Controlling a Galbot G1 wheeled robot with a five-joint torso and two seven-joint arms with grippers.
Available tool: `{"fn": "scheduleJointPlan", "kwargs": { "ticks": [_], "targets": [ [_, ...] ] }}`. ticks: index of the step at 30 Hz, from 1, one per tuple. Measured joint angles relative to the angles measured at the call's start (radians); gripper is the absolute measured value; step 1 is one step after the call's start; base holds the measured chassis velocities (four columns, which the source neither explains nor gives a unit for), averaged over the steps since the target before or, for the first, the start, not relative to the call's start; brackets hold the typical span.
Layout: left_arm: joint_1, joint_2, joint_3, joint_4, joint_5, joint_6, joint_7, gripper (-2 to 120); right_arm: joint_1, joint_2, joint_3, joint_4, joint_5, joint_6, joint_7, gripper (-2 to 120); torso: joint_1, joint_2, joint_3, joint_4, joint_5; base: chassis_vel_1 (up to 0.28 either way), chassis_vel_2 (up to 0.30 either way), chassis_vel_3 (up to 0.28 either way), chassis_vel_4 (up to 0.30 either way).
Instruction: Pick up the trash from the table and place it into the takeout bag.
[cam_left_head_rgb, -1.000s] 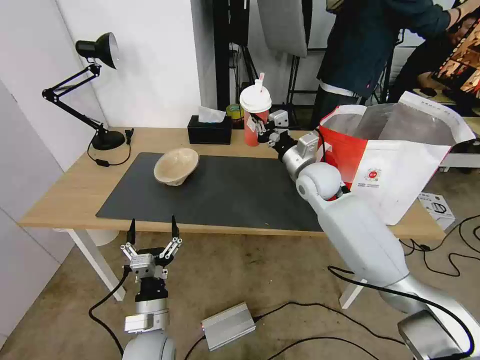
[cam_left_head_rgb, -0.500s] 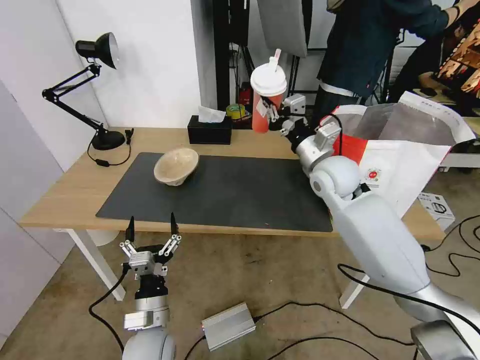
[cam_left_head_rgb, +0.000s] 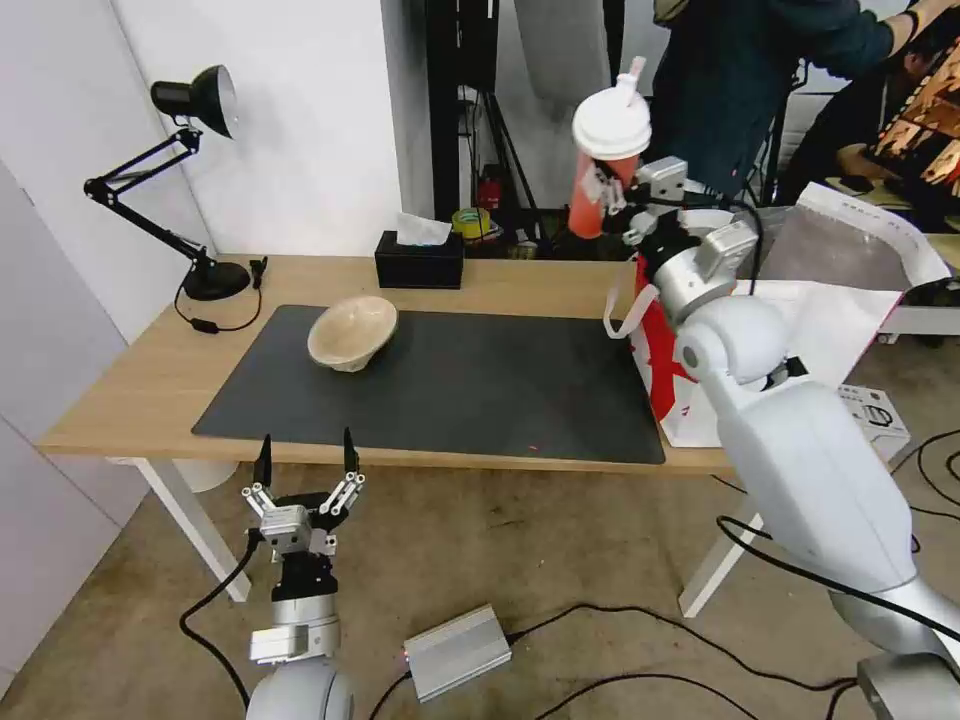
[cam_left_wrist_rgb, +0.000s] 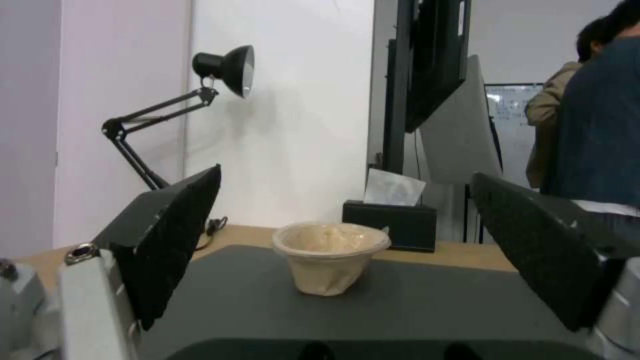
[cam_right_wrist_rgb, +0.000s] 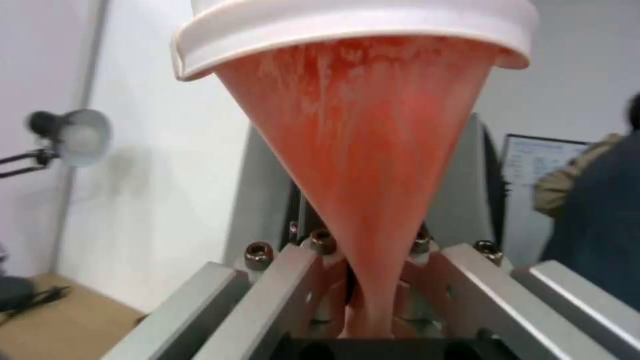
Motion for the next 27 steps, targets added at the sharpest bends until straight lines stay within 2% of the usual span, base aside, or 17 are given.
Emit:
{"fn": "scheduleJointPlan", "kwargs": {
  "ticks": [14,27],
  "targets": [
    [0.013,0.0,-0.001,-0.009,0.003,-0.003,0.0,100,0.003,-0.05,0.073,-0.022,-0.017,-0.005,0.022,3,0.0,0.0,0.0,0.0,-0.0001,0.0,0.0,0.0,0.0],
    [0.021,0.0,-0.002,-0.019,0.004,-0.004,0.001,100,-0.001,-0.065,0.11,-0.059,-0.031,-0.028,0.041,3,0.0,0.0,0.0,0.0,-0.0001,0.0,0.0,0.0,0.0]
  ]
}}
